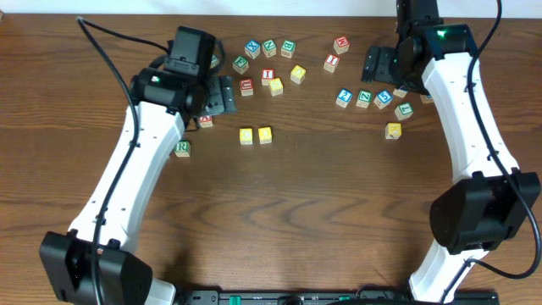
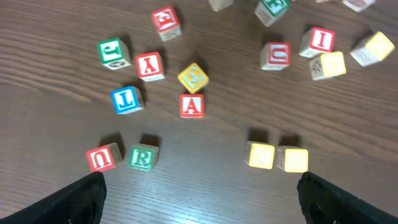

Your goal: Spell out CORL

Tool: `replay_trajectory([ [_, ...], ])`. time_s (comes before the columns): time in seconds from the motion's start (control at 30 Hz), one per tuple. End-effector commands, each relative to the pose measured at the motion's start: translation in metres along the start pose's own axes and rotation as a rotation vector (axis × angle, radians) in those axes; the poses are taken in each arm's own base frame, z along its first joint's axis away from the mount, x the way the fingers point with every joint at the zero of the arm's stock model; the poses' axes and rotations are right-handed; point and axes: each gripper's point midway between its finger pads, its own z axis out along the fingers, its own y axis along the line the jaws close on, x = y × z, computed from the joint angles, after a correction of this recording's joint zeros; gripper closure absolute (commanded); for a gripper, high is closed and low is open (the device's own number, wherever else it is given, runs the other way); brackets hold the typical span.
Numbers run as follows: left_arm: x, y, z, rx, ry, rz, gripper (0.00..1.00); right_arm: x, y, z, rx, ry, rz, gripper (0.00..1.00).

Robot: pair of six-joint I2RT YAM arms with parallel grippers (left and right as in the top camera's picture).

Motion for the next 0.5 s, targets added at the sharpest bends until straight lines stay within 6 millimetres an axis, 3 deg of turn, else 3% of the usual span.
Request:
replay_trajectory([
  [0.0,-0.006,0.011,-0.007,-0.009,-0.015,0.001,0.03,0.004,0.008,0.002,0.006,0.007,-0.034,0.01],
  [0.47,-0.005,0.013,-0.006,-0.014,-0.010,0.034,0.03,0.016,0.040,0.000,-0.063,0.025,-0.086,0.01],
])
